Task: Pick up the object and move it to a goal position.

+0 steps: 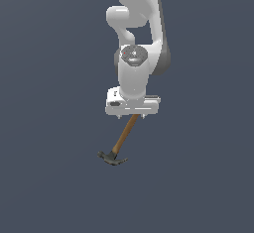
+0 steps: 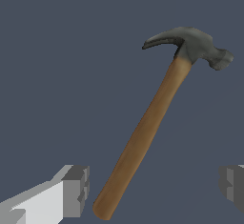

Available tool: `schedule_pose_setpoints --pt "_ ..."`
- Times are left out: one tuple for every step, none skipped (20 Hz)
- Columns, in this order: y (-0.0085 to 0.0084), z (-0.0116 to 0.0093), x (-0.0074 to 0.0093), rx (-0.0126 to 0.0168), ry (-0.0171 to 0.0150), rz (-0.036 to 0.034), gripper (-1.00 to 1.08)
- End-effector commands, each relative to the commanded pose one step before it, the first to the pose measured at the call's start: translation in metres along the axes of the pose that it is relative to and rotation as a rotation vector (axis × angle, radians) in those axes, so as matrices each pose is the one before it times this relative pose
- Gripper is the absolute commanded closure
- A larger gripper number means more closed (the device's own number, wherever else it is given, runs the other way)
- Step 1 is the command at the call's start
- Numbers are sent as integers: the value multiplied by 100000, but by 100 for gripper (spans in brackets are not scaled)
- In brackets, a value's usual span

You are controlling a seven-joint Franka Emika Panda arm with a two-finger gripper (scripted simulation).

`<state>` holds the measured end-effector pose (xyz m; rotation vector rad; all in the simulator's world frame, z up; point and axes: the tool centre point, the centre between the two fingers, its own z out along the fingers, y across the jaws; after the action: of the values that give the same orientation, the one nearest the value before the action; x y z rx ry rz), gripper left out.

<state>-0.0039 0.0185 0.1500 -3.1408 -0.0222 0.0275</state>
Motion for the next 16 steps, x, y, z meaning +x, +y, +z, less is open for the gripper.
schedule_pose_setpoints --pt "1 0 0 0 0 0 -92" --pt "-50 -6 27 0 0 0 -92" --pt "-132 -113 55 98 154 -5 -92" --pt "-223 -143 101 120 183 -10 -92" --pt "-313 -199 139 166 250 -26 -92" --pt "-403 -263 173 219 325 -61 -92" --pt "-416 -272 174 222 326 -106 -92" --pt "-339 -230 136 183 266 -140 -92" --pt "-254 -177 98 132 194 -162 -92" --pt "-162 -122 59 82 123 -168 -92" --pt "-67 -59 20 29 49 -144 -92" --pt "54 0 -19 0 0 0 -92" --pt "41 72 -16 -46 -70 110 -92" --pt "48 63 -5 -13 -33 265 -92" --pt "27 65 7 6 -13 378 -92" --pt "17 76 17 19 -4 512 -92"
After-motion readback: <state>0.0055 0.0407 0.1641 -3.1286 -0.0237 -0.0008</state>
